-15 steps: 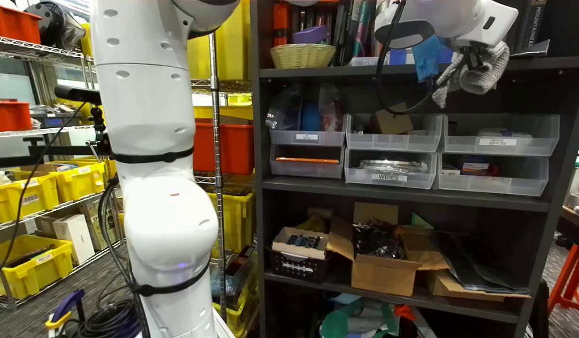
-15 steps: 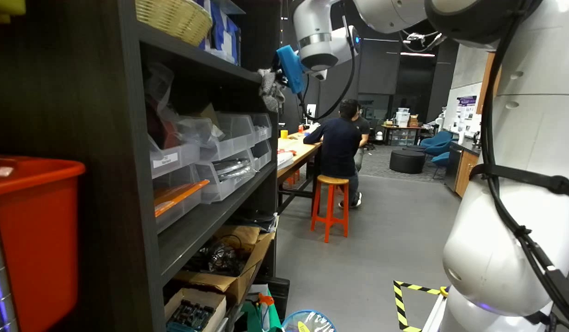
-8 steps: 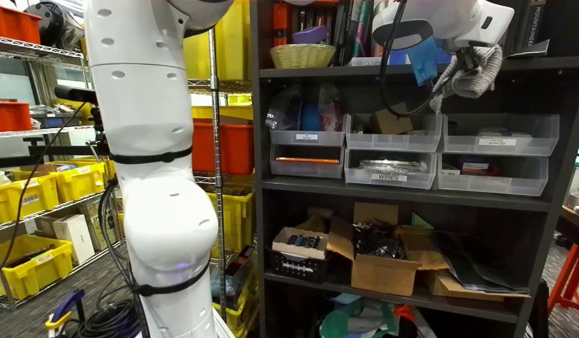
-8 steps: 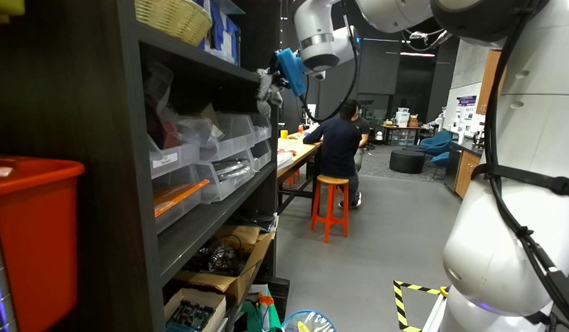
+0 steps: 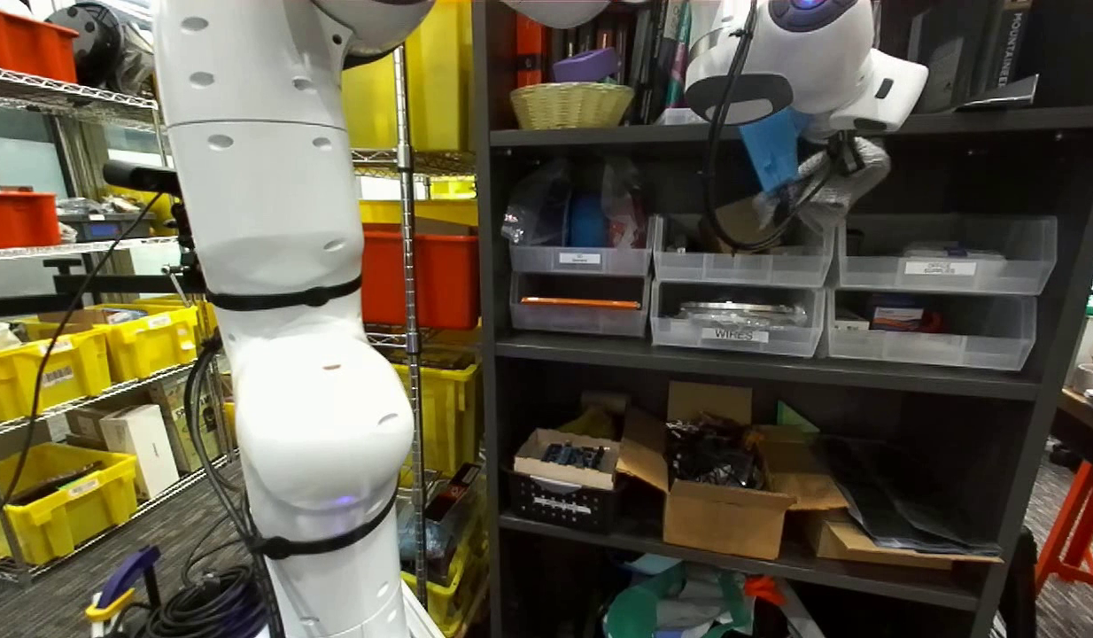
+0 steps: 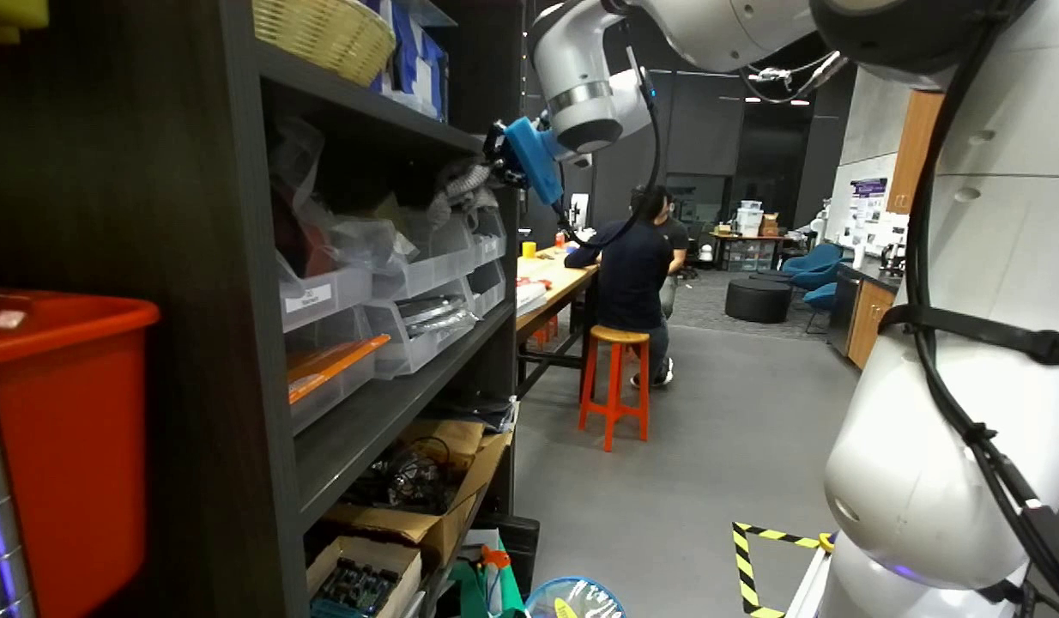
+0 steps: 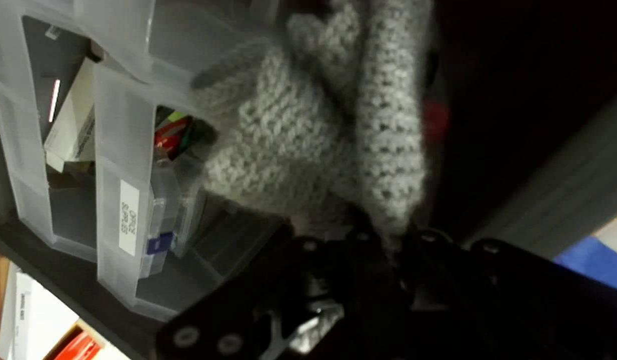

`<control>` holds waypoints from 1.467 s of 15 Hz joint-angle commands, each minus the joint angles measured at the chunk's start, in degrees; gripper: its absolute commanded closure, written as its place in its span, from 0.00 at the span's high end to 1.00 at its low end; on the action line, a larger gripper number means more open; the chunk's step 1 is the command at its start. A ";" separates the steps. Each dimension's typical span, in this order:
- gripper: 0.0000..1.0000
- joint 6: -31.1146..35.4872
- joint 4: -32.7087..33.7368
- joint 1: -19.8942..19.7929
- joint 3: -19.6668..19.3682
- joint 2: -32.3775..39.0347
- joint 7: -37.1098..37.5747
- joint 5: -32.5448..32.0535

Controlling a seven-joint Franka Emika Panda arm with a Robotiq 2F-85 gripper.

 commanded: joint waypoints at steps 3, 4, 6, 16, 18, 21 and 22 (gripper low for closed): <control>0.03 -0.66 -2.13 1.25 1.32 -1.97 -4.41 2.41; 0.03 -0.59 -2.37 1.27 1.34 -2.17 -4.97 2.89; 0.03 -0.87 -2.32 1.05 1.09 -2.13 -5.86 3.83; 0.03 -5.15 -4.07 -1.86 -2.67 -2.94 -3.71 4.66; 0.03 -7.00 -4.30 -2.82 -4.14 -3.44 -3.77 5.93; 0.03 -10.02 -4.34 -4.10 -6.13 -4.27 -4.23 8.49; 0.03 -10.91 -4.39 -4.39 -6.62 -4.75 -4.50 9.18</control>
